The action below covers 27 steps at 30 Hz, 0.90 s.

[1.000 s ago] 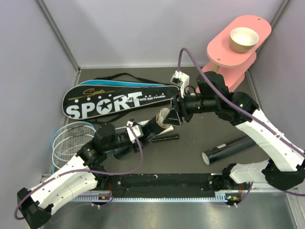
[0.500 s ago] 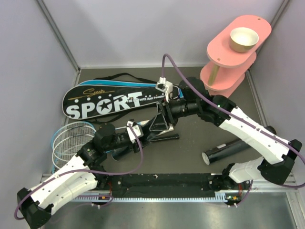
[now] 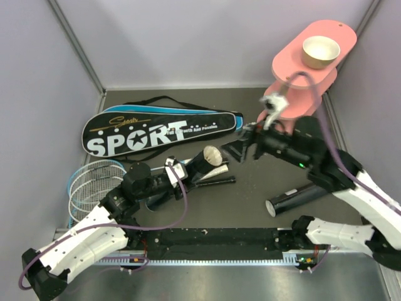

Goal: Pack up the badminton gear
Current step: Place the shuttlecock at the shuttle tube, then move the shuttlecock to the center of the board.

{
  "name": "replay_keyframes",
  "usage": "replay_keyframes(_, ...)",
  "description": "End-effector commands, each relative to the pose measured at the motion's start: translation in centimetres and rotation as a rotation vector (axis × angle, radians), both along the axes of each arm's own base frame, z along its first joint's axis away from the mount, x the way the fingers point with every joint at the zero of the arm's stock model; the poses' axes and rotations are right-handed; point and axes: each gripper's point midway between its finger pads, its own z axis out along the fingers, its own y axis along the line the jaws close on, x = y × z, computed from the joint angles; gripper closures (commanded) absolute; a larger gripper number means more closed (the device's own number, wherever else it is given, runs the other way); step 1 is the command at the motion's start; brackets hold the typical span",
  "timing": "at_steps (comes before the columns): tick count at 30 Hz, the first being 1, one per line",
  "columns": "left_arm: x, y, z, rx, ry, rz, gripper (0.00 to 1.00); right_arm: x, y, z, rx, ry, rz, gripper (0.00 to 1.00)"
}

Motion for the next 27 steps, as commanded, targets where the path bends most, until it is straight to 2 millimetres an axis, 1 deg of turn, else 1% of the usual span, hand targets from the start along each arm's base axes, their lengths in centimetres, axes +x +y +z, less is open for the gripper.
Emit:
replay_keyframes(1,1.3,0.4,4.2,-0.094,-0.114,0.069,0.93,6.4,-7.8,0.9,-0.001,-0.177,-0.543,0.10)
replay_keyframes(2,1.4,0.5,4.4,-0.100,-0.120,0.079,0.93,7.8,-7.9,-1.0,-0.086,-0.178,-0.588,0.09)
replay_keyframes(3,1.4,0.6,4.4,-0.102,-0.123,0.086,0.93,8.9,-8.4,-2.0,-0.149,-0.183,-0.639,0.10)
replay_keyframes(4,1.4,0.8,4.8,-0.113,-0.135,0.094,0.93,9.7,-8.2,-2.8,-0.197,-0.187,-0.657,0.10)
replay_keyframes(5,1.6,1.1,5.0,-0.119,-0.141,0.114,0.93,11.2,-7.3,-4.9,-0.302,-0.183,-0.666,0.10)
replay_keyframes(6,1.6,1.3,5.2,-0.125,-0.144,0.122,0.93,12.3,-7.8,-4.9,-0.329,-0.186,-0.718,0.10)
replay_keyframes(8,1.7,1.8,5.7,-0.143,-0.166,0.147,0.92,14.3,-7.3,-6.1,-0.374,-0.175,-0.723,0.11)
replay_keyframes(9,1.7,1.9,5.7,-0.145,-0.171,0.153,0.92,16.4,-7.1,-7.7,-0.416,-0.150,-0.738,0.11)
replay_keyframes(11,1.7,2.3,6.2,-0.160,-0.188,0.173,0.92,18.6,-7.1,-9.2,-0.484,-0.144,-0.750,0.12)
replay_keyframes(12,1.7,2.4,6.0,-0.158,-0.188,0.174,0.92,20.7,-6.5,-10.9,-0.545,-0.127,-0.750,0.13)
replay_keyframes(13,1.7,2.4,6.0,-0.161,-0.189,0.175,0.92,21.5,-6.1,-11.6,-0.576,-0.133,-0.746,0.13)
replay_keyframes(14,1.7,2.5,6.1,-0.161,-0.192,0.177,0.92,22.8,-5.9,-13.0,-0.630,-0.139,-0.740,0.14)
replay_keyframes(15,1.7,2.5,6.1,-0.162,-0.193,0.181,0.92,23.9,-5.0,-12.7,-0.618,-0.137,-0.718,0.14)
replay_keyframes(16,1.7,2.5,6.1,-0.159,-0.193,0.177,0.92,25.7,-5.0,-16.2,-0.689,-0.084,-0.708,0.17)
replay_keyframes(17,1.7,2.5,6.2,-0.161,-0.195,0.176,0.92,26.8,-4.9,-17.1,-0.701,-0.070,-0.704,0.20)
replay_keyframes(18,1.7,2.4,6.1,-0.159,-0.193,0.173,0.92,28.0,-4.2,-16.9,-0.680,-0.063,-0.692,0.26)
replay_keyframes(19,1.6,2.4,6.1,-0.159,-0.193,0.170,0.92,29.4,-4.9,-20.5,-0.745,0.006,-0.688,0.40)
replay_keyframes(20,1.6,2.3,6.1,-0.159,-0.193,0.168,0.92,30.2,-4.9,-21.2,-0.742,0.028,-0.695,0.45)
replay_keyframes(21,1.6,2.3,6.1,-0.159,-0.190,0.167,0.92,31.4,-5.0,-21.1,-0.735,0.031,-0.711,0.48)
replay_keyframes(22,1.6,2.3,6.0,-0.158,-0.189,0.165,0.92,32.1,-5.3,-22.9,-0.773,0.048,-0.719,0.50)
replay_keyframes(23,1.6,2.3,6.0,-0.156,-0.187,0.164,0.92,32.8,-6.0,-23.5,-0.797,0.050,-0.739,0.50)
replay_keyframes(24,1.6,2.3,5.9,-0.156,-0.187,0.165,0.92,33.5,-6.5,-23.2,-0.807,0.037,-0.776,0.51)
replay_keyframes(25,1.6,2.2,5.8,-0.154,-0.185,0.162,0.92,33.8,-6.7,-23.3,-0.819,0.032,-0.787,0.54)
replay_keyframes(26,1.6,2.2,5.8,-0.155,-0.183,0.161,0.92,34.6,-7.4,-24.0,-0.841,0.038,-0.801,0.58)
replay_keyframes(27,1.6,2.1,5.8,-0.154,-0.182,0.158,0.92,34.9,-8.0,-24.2,-0.863,0.036,-0.825,0.60)
